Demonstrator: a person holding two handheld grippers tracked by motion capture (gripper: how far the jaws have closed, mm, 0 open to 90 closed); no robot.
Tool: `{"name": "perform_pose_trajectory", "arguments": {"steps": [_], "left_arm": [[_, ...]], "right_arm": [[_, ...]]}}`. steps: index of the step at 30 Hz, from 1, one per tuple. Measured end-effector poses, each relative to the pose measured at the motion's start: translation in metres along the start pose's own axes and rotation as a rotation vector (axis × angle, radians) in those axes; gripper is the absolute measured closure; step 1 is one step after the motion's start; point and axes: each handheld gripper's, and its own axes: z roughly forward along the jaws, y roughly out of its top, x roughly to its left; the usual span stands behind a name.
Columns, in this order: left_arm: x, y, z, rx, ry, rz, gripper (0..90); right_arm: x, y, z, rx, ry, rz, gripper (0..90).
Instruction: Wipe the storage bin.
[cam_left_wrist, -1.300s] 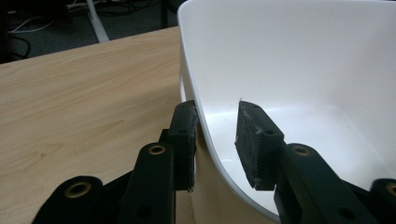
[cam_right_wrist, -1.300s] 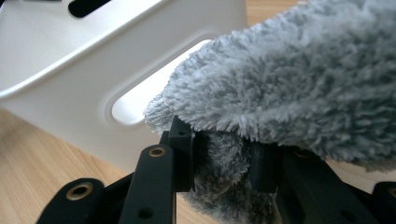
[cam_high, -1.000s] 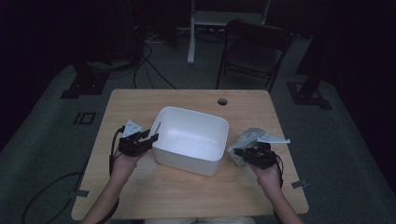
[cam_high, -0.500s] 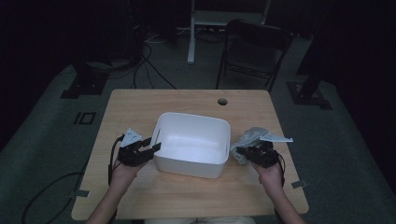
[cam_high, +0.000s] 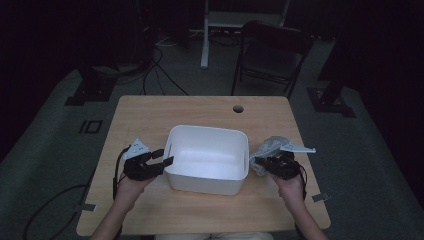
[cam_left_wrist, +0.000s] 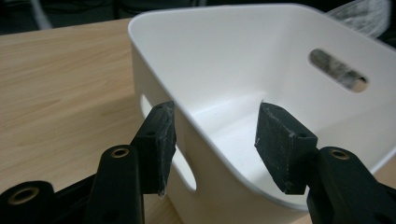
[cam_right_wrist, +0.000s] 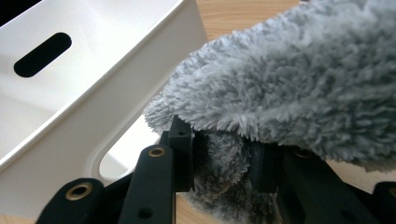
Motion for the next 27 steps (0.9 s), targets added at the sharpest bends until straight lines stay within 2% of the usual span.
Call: {"name": "perform_pose_trajectory", "arguments": {"steps": [3,4,6,7,9,11,12,13,14,18,20,22,27], "left_arm": [[0.004,0.004,-0.002,-0.011,-0.02,0.009,46.4],[0.01,0.009,-0.003,-0.02,-0.041,0.009,46.3],[0.014,0.012,-0.002,-0.021,-0.043,0.011,46.3],[0.021,0.018,0.0,-0.034,-0.073,0.007,46.1],[0.028,0.025,0.004,-0.042,-0.069,0.013,45.3],[0.032,0.028,0.006,-0.045,-0.084,0.012,45.2],[0.039,0.034,0.01,-0.054,-0.085,0.021,45.2],[0.045,0.039,0.014,-0.059,-0.111,0.024,45.3],[0.048,0.043,0.018,-0.06,-0.101,0.028,45.2],[0.062,0.057,0.037,-0.05,-0.126,0.067,45.2],[0.067,0.061,0.048,-0.045,-0.12,0.089,45.2],[0.071,0.063,0.057,-0.042,-0.125,0.09,45.1],[0.082,0.062,0.075,-0.023,-0.18,0.091,45.1]], "right_arm": [[-0.001,0.0,0.0,0.0,0.001,0.0,67.1],[-0.001,0.0,0.0,0.0,0.001,-0.001,67.1],[-0.001,0.0,0.0,-0.001,0.002,0.0,67.1],[0.0,0.0,0.0,0.0,0.001,-0.001,67.1],[0.0,0.0,0.0,0.0,0.002,0.0,67.1],[0.0,0.0,0.001,0.002,0.003,-0.002,67.1],[0.0,0.0,0.001,0.002,0.004,-0.004,67.0],[0.0,0.0,0.001,0.001,0.006,-0.003,67.1],[0.0,0.0,0.002,0.003,0.007,-0.004,67.1],[0.0,0.0,0.002,0.005,0.008,-0.003,67.0],[0.0,-0.001,0.002,0.006,0.009,-0.004,67.1],[0.0,-0.001,0.002,0.005,0.009,-0.004,67.0],[-0.003,-0.002,0.0,0.006,0.01,0.001,67.1]]}}
